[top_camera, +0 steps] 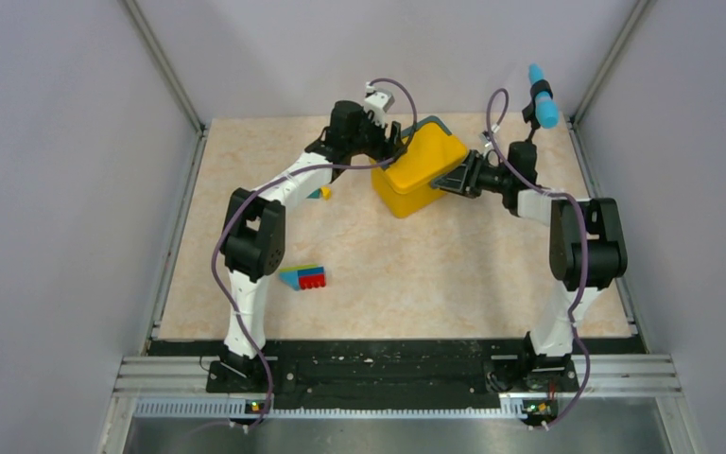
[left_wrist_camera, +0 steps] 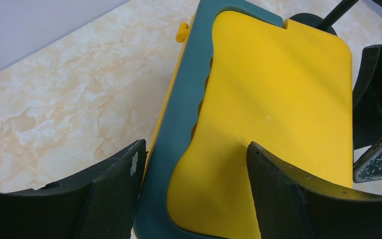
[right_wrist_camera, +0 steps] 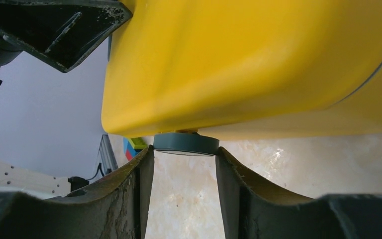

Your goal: Organize the medicine kit

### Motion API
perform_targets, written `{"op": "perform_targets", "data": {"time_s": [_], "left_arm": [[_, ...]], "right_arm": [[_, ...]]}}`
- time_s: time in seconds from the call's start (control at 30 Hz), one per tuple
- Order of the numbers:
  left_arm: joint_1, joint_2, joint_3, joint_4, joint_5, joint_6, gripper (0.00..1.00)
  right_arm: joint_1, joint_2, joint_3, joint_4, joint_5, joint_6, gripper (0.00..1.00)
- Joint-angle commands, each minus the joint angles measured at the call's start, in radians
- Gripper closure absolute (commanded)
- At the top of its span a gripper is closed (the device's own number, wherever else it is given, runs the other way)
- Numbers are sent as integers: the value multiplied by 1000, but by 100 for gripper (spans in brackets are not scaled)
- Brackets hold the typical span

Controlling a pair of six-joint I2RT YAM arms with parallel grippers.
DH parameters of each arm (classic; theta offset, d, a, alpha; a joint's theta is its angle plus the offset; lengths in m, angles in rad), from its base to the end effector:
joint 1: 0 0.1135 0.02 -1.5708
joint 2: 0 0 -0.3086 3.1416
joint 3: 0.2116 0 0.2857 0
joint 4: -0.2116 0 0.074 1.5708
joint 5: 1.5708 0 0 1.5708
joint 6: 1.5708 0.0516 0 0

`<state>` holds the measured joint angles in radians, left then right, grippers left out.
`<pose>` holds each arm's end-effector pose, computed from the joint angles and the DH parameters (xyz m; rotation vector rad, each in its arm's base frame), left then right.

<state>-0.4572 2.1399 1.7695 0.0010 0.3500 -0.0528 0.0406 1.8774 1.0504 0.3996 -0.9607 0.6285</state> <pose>0.5150 -0.2731 0.2841 0.6270 1.8748 -0.6750 0.4386 0.0601 0.1998 -0.0608 2.0609 1.3751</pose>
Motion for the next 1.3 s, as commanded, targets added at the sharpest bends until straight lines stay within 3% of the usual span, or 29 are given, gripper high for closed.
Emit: {"op": "perform_targets", "data": {"time_s": [0.0,0.33,0.47,0.6,0.7,0.9,1.0,1.27], "left_arm": [[-24,1,-54,-162,1,19,24],[-28,3,-61,-165,4,17,24],[-29,3,-62,-167,6,14,24],[-30,1,-66,-169,7,17,24],[-30,2,-70,-169,7,16,24],[-30,-9,-70,-179,20,38,24],[-30,-11,-67,-177,27,44,24],[-30,-14,-58,-154,43,35,24]], "right_arm": [[-4,-19,62,-92,116,-42,56],[-4,-26,77,-124,160,-32,58],[-4,-16,105,-251,281,-40,77],[-2,-17,136,-306,328,-22,81],[-1,-7,135,-287,348,-48,74],[-8,44,56,-16,175,-117,59],[-10,68,50,52,104,-127,45],[-36,49,53,79,-36,-130,28]]}}
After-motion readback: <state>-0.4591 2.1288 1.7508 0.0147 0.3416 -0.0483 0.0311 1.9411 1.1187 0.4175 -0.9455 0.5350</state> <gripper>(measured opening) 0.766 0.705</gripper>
